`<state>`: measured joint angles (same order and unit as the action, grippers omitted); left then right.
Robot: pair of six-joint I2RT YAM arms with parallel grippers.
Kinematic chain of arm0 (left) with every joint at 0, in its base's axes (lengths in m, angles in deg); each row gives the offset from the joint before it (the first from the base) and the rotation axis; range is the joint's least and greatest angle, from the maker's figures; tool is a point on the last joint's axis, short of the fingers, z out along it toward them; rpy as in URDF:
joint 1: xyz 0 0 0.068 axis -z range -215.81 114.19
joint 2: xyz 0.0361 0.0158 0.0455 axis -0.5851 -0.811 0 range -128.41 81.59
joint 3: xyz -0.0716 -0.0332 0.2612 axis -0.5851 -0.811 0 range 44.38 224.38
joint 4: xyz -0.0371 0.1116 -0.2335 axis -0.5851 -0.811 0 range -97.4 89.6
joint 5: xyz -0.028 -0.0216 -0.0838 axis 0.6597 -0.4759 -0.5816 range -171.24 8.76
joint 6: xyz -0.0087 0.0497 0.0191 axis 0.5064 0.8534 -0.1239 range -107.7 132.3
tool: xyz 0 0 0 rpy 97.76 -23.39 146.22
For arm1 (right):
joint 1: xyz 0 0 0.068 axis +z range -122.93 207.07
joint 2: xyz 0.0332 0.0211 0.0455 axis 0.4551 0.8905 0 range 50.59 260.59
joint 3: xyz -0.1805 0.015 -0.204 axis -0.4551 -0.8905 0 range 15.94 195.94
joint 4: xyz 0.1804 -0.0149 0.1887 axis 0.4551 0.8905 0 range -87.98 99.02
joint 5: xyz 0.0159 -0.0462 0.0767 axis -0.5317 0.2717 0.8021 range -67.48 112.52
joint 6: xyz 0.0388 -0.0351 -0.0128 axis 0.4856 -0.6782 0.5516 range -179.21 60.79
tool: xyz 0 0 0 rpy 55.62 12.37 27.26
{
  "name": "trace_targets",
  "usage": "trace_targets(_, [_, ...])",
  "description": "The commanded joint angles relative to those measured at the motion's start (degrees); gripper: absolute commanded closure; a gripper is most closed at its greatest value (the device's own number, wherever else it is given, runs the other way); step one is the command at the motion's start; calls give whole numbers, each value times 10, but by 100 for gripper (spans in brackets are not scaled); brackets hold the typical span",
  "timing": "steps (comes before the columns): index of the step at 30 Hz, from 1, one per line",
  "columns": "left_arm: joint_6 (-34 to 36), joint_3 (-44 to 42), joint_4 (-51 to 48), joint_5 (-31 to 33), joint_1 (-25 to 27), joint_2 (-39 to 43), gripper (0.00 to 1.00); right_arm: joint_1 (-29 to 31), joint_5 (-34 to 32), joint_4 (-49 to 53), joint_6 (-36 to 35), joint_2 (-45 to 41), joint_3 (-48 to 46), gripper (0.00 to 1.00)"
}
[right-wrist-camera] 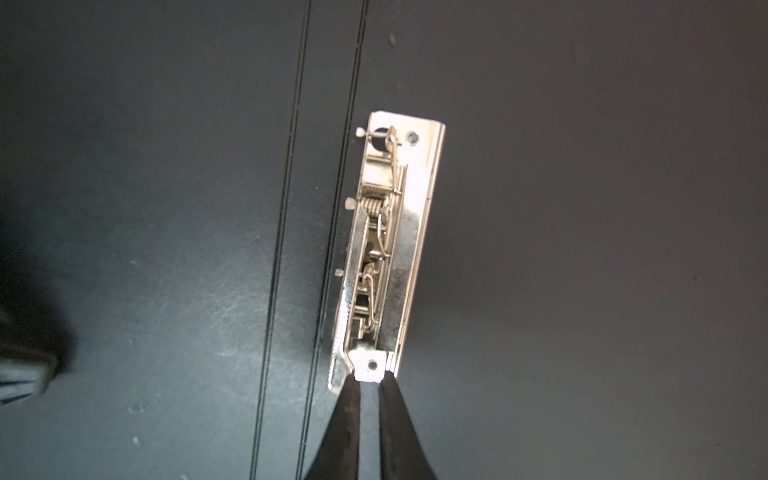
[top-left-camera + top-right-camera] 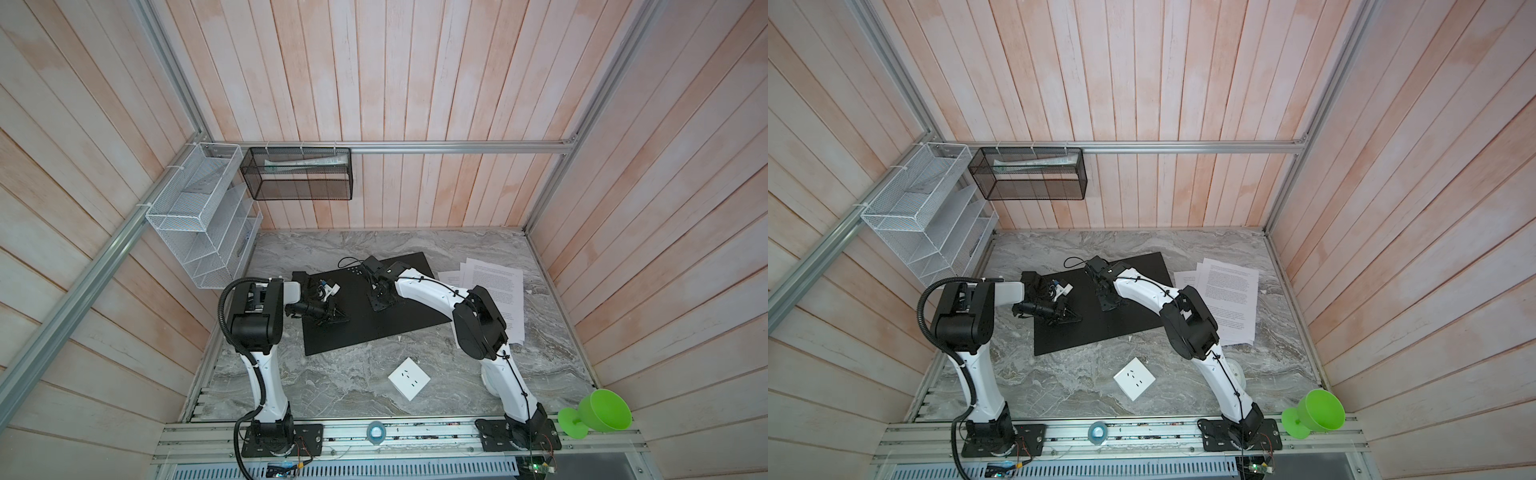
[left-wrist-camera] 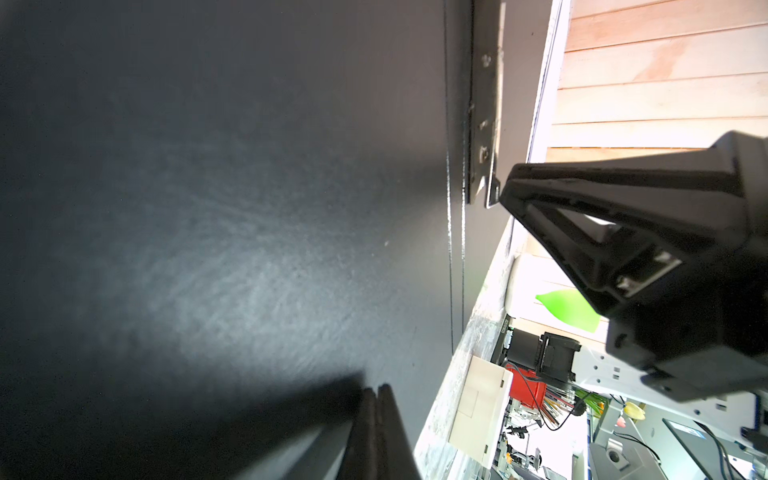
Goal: Put the files into the folder
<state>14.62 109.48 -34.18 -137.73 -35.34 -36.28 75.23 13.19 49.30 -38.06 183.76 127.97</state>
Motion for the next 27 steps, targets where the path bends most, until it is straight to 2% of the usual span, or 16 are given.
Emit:
trace_targets(1, [15, 4, -13, 46, 2, -16, 100, -1, 13, 5, -2, 1, 6, 87])
trace_targets(8, [18, 8, -16, 49, 2, -15, 100, -3, -13, -2, 7, -44, -20, 85])
trace_targets(27, [16, 13, -19, 44, 2, -23, 100, -19, 62, -18, 4, -5, -25, 86])
